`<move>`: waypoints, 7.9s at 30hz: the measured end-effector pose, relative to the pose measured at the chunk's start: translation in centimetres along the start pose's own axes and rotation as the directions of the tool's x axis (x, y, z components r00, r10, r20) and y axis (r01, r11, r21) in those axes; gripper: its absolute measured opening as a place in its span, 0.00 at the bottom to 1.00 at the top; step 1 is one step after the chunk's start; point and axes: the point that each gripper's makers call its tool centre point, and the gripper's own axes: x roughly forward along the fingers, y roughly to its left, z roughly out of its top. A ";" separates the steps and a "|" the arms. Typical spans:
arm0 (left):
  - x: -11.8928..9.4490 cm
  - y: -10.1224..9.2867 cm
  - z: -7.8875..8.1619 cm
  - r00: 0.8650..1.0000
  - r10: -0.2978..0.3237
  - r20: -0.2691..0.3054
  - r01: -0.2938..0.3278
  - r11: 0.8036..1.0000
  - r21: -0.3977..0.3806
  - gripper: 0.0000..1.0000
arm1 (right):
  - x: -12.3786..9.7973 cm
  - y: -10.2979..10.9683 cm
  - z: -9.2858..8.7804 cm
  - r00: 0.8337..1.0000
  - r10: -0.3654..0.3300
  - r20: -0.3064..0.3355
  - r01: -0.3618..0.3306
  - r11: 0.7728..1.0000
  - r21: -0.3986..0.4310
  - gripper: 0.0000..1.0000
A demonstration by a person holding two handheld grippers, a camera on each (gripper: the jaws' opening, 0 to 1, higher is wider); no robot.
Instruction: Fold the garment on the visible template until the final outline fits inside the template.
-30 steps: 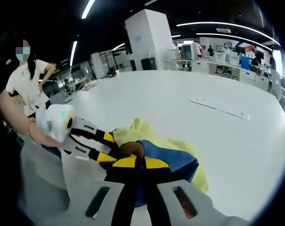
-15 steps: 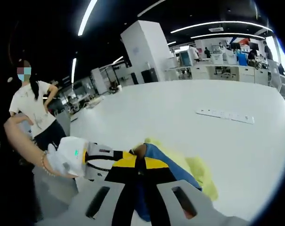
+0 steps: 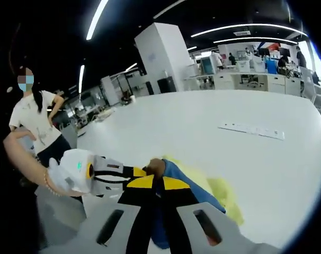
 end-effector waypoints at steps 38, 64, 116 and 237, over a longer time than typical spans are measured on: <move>-6.6 6.3 4.9 0.995 -0.002 0.102 0.012 0.995 -0.099 0.00 | -2.5 -0.6 1.8 0.993 -0.109 -0.037 0.093 0.951 -0.295 0.03; -11.2 10.3 9.9 0.976 0.085 0.200 -0.073 0.995 -0.066 0.00 | -5.3 1.5 8.2 0.981 -0.171 0.092 0.194 0.876 -0.441 0.03; -22.1 14.7 19.6 0.900 0.152 0.408 -0.169 0.986 0.005 0.00 | -14.0 8.8 18.8 0.918 -0.167 0.360 0.356 0.750 -0.558 0.03; 17.2 16.6 -1.7 0.936 -0.337 -0.100 0.286 0.897 -0.338 0.00 | 15.0 -21.8 3.9 0.960 -0.217 -0.175 0.139 0.917 -0.373 0.03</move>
